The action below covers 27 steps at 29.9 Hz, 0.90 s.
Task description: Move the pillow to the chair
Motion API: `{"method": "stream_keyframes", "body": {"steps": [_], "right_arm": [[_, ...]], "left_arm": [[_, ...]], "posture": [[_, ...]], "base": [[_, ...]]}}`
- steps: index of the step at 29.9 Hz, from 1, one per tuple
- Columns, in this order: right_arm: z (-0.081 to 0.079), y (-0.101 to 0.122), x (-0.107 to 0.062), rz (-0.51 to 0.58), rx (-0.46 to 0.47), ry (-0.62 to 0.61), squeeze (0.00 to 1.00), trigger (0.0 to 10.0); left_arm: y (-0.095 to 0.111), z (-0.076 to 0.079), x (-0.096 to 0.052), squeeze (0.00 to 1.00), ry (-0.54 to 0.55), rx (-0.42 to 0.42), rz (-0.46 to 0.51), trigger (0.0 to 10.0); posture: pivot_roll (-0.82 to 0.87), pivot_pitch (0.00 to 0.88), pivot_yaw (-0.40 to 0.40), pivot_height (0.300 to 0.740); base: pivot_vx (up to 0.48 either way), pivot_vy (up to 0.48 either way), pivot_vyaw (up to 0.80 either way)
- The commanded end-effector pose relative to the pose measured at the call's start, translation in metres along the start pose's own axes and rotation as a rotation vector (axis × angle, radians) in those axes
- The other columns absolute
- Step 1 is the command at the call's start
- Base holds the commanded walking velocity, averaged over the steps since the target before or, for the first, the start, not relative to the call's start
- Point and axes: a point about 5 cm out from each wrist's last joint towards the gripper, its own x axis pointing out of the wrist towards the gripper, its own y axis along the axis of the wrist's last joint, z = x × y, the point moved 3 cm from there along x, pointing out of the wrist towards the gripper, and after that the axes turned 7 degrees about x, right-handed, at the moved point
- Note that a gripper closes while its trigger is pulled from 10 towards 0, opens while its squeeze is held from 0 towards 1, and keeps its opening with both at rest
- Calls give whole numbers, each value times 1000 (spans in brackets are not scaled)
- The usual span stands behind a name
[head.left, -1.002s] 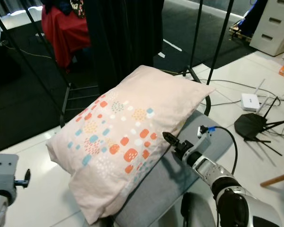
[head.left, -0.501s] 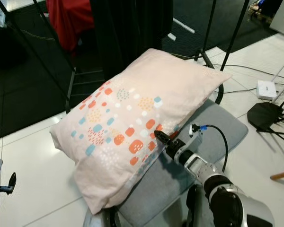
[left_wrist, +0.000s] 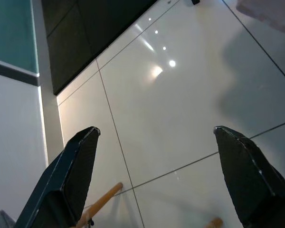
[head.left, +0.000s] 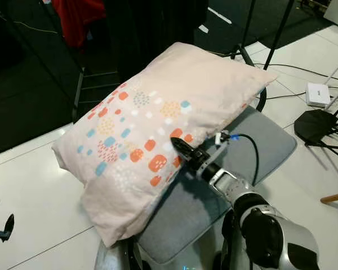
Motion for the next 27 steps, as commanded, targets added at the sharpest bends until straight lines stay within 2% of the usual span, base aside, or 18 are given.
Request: {"method": "stream_keyframes", "body": {"steps": [1, 2, 3, 4, 9, 17, 18, 19, 20, 23, 24, 25, 27], "right_arm": [[-1, -16, 5, -64, 17, 12, 0, 9725], [-1, -17, 5, -70, 10, 6, 0, 6314], [-1, -17, 5, -70, 10, 6, 0, 6314], [0, -17, 4, -73, 8, 9, 0, 0], [2, -13, 1, -60, 1, -1, 0, 0], [-4, 7, 2, 17, -24, 1, 0, 0], [-4, 14, 3, 26, -80, -32, 0, 0], [-4, 14, 3, 26, -80, -32, 0, 0], [-3, 21, 1, 47, -120, -65, 0, 0], [-1, 29, -1, 79, -129, -92, 0, 0], [3, 36, -5, 95, -158, -124, 0, 0], [3, 36, -5, 95, -158, -124, 0, 0], [6, 56, -17, 141, -225, -175, 0, 0]], "left_arm": [[-19, -17, -7, 0, 25, 1, -58, 10000], [-25, -20, -8, 0, 26, 0, -72, 10000], [-25, -20, -8, 0, 26, 0, -72, 10000], [-30, -23, -9, 0, 27, -1, -85, 10000], [-39, -29, -11, 0, 30, -7, -112, 10000], [-49, -25, -13, 0, 29, -15, -131, 10000], [-51, -19, -10, 0, 30, -31, -128, 10000], [-51, -19, -10, 0, 30, -31, -128, 10000], [-48, -8, -3, 0, 24, -44, -120, 10000], [-42, -1, 4, 0, 20, -55, -104, 10000], [-34, 5, 11, 0, 21, -70, -89, 10000], [-34, 5, 11, 0, 21, -70, -89, 10000], [-14, 23, 25, 0, 18, -114, -53, 10000]], "posture": [[228, 399, 137, 425], [225, 397, 135, 425], [225, 397, 135, 425], [226, 395, 133, 425], [223, 392, 131, 425], [214, 379, 125, 425], [194, 364, 118, 425], [194, 364, 118, 425], [176, 355, 110, 425], [170, 353, 107, 425], [124, 333, 86, 425], [124, 333, 86, 425], [61, 302, 58, 425]], "base": [[0, 0, 0], [0, 0, 0], [0, 0, 0], [0, 0, 0], [0, 0, 0], [0, 0, 0], [0, 0, 0], [0, 0, 0], [0, 0, 0], [0, 0, 0], [0, 0, 0], [0, 0, 0], [0, 0, 0]]}}
